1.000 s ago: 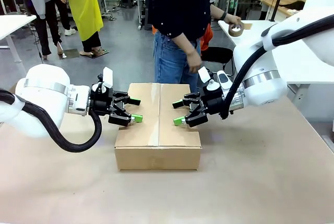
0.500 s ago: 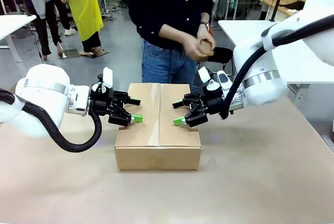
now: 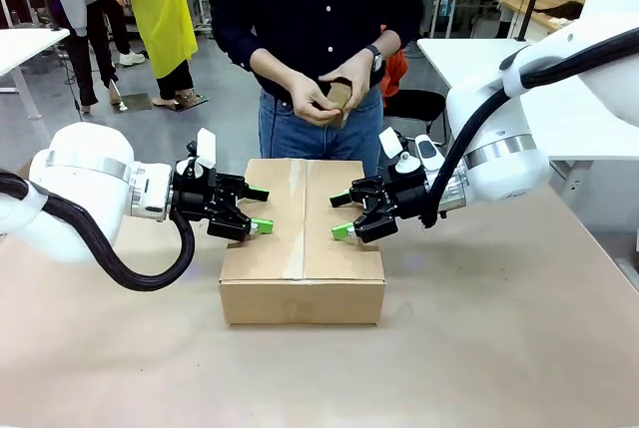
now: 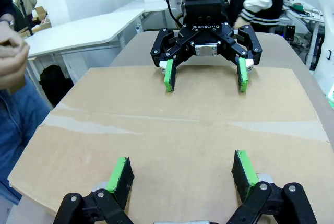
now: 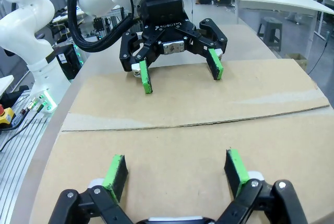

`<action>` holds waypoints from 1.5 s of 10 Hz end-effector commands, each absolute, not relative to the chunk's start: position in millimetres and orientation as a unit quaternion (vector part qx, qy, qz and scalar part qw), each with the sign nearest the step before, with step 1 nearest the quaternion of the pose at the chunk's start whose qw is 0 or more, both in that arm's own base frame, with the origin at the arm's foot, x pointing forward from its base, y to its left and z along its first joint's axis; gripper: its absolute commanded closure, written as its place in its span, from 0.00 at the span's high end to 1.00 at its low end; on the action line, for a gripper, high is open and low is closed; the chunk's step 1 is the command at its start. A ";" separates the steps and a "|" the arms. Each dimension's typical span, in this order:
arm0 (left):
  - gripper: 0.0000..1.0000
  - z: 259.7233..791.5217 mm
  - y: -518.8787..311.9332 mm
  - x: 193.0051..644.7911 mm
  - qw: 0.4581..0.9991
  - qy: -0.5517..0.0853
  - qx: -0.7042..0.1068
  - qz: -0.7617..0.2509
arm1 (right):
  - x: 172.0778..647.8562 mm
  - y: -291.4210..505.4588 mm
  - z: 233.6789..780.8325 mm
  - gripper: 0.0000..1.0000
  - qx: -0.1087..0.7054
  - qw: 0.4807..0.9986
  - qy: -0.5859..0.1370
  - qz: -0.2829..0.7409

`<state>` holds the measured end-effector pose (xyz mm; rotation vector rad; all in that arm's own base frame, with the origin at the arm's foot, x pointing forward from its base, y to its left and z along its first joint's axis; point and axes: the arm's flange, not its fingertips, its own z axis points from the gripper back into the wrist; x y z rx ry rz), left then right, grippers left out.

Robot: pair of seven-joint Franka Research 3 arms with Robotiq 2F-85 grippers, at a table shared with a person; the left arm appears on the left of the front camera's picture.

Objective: Pack the gift set into the box.
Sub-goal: Press and hold the closed box until the human finishes sealing it.

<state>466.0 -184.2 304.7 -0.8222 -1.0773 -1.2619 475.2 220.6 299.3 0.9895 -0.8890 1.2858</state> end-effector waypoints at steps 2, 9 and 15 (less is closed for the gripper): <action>1.00 302.2 -183.4 464.8 0.596 -0.475 -0.349 -0.545 | 474.1 220.5 297.2 1.00 0.423 0.604 -0.382 0.557; 1.00 302.2 -183.4 464.8 0.596 -0.475 -0.349 -0.545 | 474.1 220.5 297.2 1.00 0.423 0.604 -0.382 0.557; 1.00 302.2 -183.4 464.8 0.596 -0.475 -0.349 -0.545 | 474.1 220.5 297.2 1.00 0.423 0.604 -0.382 0.557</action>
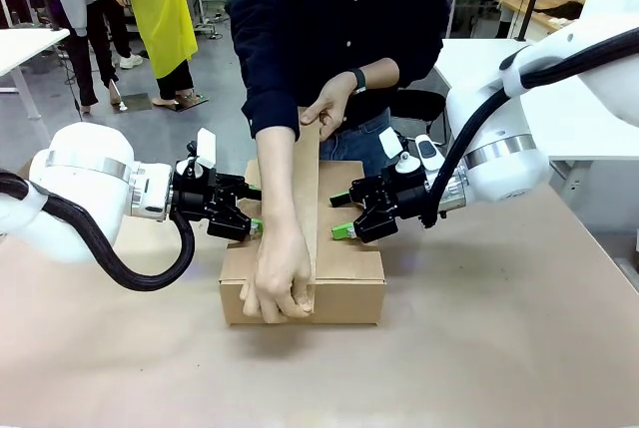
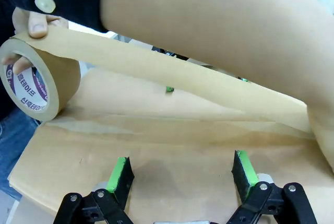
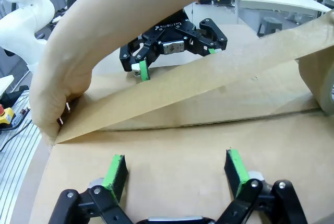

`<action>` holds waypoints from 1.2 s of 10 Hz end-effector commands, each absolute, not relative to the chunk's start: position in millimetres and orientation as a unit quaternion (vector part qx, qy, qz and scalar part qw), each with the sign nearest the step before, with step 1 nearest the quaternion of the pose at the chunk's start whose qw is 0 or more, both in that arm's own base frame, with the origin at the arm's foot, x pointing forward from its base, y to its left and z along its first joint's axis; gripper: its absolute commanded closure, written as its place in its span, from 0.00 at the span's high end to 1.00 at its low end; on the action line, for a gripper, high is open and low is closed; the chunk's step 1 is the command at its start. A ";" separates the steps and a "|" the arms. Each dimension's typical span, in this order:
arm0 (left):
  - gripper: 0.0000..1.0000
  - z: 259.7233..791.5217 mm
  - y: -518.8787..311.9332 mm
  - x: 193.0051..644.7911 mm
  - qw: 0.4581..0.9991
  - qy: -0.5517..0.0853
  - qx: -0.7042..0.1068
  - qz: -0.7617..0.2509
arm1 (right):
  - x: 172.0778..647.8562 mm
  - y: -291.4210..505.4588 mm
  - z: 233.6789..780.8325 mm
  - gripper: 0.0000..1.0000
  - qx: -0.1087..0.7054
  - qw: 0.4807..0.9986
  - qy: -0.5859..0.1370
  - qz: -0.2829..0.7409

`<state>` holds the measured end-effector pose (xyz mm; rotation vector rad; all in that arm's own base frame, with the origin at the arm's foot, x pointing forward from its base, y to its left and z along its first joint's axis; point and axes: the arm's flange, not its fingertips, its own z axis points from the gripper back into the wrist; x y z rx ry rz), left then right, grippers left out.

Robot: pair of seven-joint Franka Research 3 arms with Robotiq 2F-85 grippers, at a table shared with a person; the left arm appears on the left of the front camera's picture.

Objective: Pack the gift set into the box.
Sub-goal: Press and hold the closed box until the human finishes sealing it.

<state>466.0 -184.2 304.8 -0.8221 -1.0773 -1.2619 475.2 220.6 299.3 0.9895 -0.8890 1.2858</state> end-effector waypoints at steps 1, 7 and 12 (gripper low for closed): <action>1.00 302.2 -183.4 464.8 0.596 -0.475 -0.349 -0.545 | 474.1 220.5 297.2 1.00 0.423 0.604 -0.382 0.557; 1.00 302.2 -183.4 464.8 0.596 -0.475 -0.349 -0.545 | 474.1 220.5 297.2 1.00 0.423 0.604 -0.382 0.557; 1.00 302.2 -183.4 464.8 0.596 -0.475 -0.349 -0.545 | 474.1 220.5 297.2 1.00 0.423 0.604 -0.382 0.557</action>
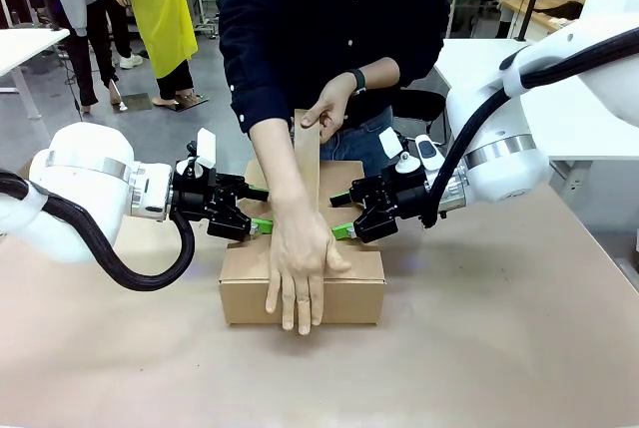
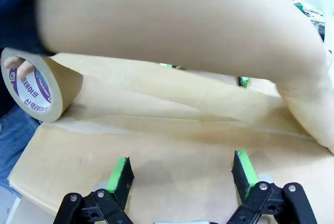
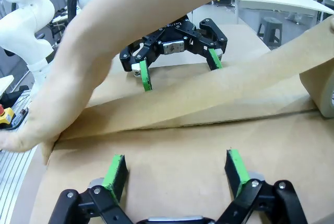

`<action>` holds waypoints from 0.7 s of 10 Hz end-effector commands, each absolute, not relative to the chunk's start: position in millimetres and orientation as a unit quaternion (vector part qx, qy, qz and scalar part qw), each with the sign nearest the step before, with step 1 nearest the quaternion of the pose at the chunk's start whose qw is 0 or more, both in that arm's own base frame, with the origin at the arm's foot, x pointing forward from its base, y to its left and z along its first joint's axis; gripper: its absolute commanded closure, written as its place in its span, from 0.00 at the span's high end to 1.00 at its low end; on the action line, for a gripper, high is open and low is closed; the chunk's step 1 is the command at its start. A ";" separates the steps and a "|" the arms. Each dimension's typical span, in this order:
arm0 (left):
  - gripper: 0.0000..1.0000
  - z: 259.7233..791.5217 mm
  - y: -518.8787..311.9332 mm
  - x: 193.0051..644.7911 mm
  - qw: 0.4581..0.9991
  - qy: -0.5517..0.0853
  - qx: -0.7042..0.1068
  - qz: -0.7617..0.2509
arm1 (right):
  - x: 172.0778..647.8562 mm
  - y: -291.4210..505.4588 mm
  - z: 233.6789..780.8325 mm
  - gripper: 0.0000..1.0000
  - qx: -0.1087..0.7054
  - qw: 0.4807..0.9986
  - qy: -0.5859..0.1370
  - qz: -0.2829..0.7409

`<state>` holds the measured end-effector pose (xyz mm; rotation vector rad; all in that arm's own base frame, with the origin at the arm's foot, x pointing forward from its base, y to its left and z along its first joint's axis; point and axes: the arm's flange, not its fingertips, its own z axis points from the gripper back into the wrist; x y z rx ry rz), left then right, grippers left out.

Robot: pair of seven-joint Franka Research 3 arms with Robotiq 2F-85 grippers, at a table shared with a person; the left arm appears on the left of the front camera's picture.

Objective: Pack the gift set into the box.
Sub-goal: Press and hold the closed box until the human finishes sealing it.

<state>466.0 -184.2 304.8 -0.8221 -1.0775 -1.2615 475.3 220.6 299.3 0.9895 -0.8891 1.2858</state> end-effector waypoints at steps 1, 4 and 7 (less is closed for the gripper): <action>1.00 302.2 -183.4 464.8 0.596 -0.475 -0.349 -0.545 | 474.1 220.5 297.2 1.00 0.423 0.604 -0.382 0.557; 1.00 302.2 -183.4 464.8 0.596 -0.475 -0.349 -0.545 | 474.1 220.5 297.2 1.00 0.423 0.604 -0.382 0.557; 1.00 302.2 -183.4 464.8 0.596 -0.475 -0.349 -0.545 | 474.1 220.5 297.2 1.00 0.423 0.604 -0.382 0.557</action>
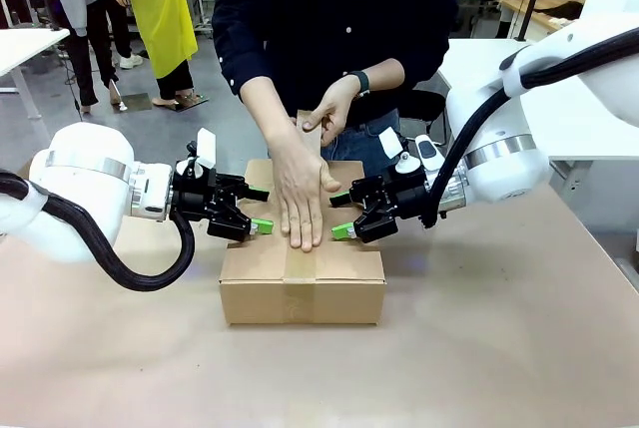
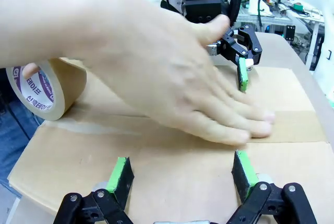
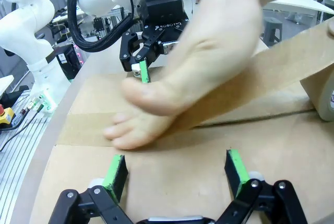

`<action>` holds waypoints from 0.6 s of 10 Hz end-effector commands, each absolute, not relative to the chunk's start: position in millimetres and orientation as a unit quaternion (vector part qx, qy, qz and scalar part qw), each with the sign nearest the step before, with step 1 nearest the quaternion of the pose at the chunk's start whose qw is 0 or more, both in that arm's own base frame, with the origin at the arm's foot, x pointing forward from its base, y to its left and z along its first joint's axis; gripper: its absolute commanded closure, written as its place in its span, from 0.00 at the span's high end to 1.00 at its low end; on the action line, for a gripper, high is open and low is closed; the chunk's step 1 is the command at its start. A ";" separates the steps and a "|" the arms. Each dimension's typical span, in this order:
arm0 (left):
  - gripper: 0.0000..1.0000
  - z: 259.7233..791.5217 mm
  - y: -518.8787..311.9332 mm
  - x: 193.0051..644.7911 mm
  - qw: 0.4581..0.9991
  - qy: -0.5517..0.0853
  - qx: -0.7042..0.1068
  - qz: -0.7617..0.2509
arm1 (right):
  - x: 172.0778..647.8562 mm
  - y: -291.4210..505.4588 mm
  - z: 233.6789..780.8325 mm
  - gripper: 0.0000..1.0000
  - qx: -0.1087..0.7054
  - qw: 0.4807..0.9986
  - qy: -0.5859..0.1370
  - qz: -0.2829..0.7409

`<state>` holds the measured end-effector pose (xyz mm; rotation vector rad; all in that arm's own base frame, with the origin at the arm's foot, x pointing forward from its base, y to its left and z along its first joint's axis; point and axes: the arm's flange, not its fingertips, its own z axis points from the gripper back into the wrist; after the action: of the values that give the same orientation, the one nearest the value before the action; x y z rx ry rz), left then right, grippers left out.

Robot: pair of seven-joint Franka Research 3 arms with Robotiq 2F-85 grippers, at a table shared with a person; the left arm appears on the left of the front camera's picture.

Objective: Pack the gift set into the box.
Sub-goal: Press and hold the closed box until the human finishes sealing it.

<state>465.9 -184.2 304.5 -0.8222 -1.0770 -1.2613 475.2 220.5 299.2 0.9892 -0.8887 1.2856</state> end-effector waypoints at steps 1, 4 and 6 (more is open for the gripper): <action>1.00 302.2 -183.4 464.8 0.596 -0.475 -0.349 -0.545 | 474.1 220.5 297.2 1.00 0.423 0.604 -0.382 0.557; 1.00 302.2 -183.4 464.8 0.596 -0.475 -0.349 -0.545 | 474.1 220.5 297.2 1.00 0.423 0.604 -0.382 0.557; 1.00 302.2 -183.4 464.8 0.596 -0.475 -0.349 -0.545 | 474.1 220.5 297.2 1.00 0.423 0.604 -0.382 0.557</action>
<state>465.9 -184.1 304.5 -0.8222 -1.0769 -1.2613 475.1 220.4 298.9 0.9891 -0.8881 1.2853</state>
